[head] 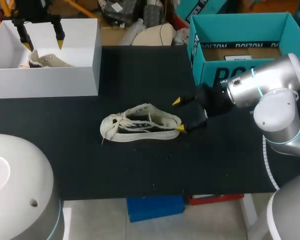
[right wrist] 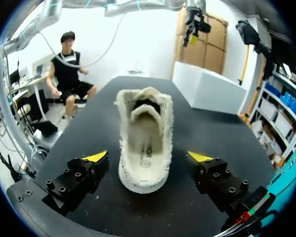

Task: Take the shoe out of the shoebox, open the shoe tongue, remove and reinsert the insole, then place the shoe into the shoebox

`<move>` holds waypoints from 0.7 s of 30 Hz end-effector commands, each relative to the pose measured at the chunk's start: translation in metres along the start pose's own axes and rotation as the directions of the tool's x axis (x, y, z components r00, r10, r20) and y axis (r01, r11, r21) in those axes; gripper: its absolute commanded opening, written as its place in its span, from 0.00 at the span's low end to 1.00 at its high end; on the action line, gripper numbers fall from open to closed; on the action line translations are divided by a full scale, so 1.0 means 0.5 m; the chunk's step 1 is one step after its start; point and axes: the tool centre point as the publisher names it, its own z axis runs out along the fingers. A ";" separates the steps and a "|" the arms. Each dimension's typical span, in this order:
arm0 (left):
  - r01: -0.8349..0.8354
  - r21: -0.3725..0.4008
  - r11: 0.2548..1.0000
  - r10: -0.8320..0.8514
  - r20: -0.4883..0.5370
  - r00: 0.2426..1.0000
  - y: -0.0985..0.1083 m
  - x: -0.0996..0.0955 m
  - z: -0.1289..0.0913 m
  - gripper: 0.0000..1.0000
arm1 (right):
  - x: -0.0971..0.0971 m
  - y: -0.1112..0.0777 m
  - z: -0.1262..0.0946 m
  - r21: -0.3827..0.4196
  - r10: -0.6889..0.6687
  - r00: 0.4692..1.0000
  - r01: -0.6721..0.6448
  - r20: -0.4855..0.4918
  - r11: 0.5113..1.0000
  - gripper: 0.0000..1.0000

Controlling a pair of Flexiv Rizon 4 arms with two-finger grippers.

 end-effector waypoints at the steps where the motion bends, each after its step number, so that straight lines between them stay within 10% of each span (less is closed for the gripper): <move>1: 0.001 -0.002 1.000 -0.001 0.002 1.000 0.000 0.001 -0.001 1.00 | -0.005 -0.001 0.016 0.002 0.004 1.000 -0.004 -0.001 1.000 1.00; 21: 0.001 -0.002 1.000 -0.001 0.002 1.000 0.000 0.001 -0.001 1.00 | 0.001 -0.030 0.077 -0.034 0.046 0.999 -0.045 0.012 0.998 1.00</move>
